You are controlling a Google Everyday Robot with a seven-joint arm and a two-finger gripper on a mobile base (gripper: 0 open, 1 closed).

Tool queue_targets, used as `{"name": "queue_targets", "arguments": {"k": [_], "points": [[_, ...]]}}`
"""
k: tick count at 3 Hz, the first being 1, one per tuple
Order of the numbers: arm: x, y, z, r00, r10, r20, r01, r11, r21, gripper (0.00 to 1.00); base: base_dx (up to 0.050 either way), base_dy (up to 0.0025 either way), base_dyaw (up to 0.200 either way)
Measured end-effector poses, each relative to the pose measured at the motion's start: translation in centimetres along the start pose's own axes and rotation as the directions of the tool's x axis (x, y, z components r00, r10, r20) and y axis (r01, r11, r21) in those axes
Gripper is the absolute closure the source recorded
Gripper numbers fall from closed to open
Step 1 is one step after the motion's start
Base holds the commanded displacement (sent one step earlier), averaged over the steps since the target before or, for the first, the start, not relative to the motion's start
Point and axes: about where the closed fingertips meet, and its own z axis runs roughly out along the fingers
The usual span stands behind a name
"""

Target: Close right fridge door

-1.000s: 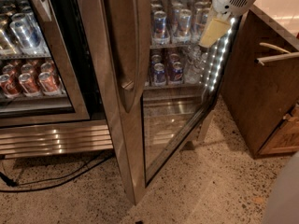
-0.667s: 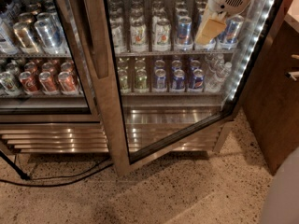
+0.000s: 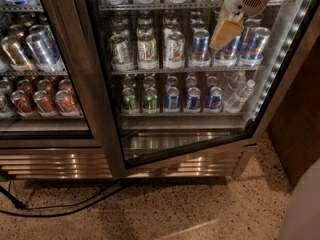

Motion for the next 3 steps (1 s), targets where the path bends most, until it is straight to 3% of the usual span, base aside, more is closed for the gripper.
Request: {"name": "queue_targets", "arguments": {"k": [2,3], "points": [[0.00,0.00,0.00,1.000,0.000,0.000,0.000,1.0000,0.000,1.00,0.047,0.00002,0.000],[0.00,0.00,0.00,1.000,0.000,0.000,0.000,1.0000,0.000,1.00,-0.049,-0.00010,0.001]]}}
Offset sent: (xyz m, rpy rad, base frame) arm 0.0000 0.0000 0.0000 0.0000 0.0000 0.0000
